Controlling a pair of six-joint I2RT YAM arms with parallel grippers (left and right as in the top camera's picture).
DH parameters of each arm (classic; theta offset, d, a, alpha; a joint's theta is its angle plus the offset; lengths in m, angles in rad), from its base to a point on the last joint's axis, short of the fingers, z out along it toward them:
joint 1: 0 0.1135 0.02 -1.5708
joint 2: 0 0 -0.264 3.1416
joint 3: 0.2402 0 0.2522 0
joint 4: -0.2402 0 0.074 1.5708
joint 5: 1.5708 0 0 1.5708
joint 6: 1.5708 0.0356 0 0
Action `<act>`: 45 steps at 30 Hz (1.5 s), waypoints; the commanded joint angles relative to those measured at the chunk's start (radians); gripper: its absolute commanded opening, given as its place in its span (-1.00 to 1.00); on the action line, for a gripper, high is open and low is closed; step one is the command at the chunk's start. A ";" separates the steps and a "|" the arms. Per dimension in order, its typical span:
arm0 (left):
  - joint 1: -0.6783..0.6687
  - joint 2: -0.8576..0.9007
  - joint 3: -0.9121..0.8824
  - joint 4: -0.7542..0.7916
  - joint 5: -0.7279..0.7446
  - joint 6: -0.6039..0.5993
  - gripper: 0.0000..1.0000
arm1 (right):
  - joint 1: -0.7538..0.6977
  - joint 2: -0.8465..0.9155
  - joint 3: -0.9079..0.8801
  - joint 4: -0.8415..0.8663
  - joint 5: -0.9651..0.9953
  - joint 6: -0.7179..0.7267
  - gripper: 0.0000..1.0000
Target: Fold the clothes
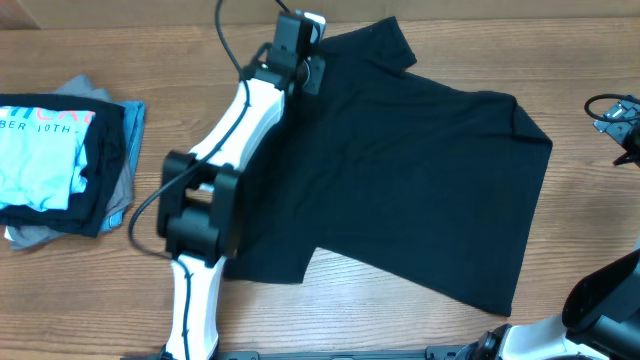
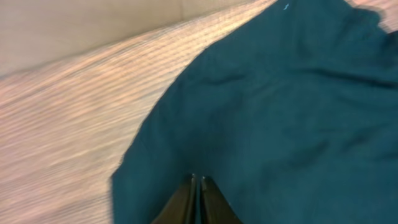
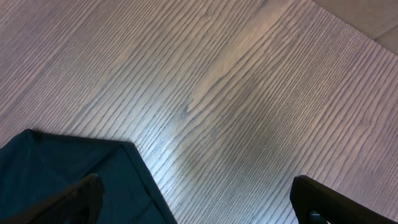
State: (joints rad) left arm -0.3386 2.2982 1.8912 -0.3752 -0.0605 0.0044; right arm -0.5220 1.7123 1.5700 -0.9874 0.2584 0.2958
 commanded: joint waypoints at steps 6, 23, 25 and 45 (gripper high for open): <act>0.058 0.146 -0.006 0.147 0.038 0.026 -0.79 | -0.001 -0.006 0.002 0.005 -0.002 0.012 1.00; 0.091 0.182 -0.006 -0.116 0.105 0.014 -0.92 | -0.001 -0.006 0.002 0.005 -0.002 0.012 1.00; 0.091 0.182 -0.006 -0.158 0.106 0.014 -0.92 | -0.001 -0.006 0.002 0.006 -0.002 0.012 1.00; 0.088 0.178 -0.004 -0.438 0.064 -0.126 -0.92 | -0.001 -0.006 0.002 0.005 -0.002 0.012 1.00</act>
State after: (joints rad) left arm -0.2424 2.4138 1.9388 -0.7208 0.0223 -0.0311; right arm -0.5220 1.7123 1.5700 -0.9871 0.2581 0.2958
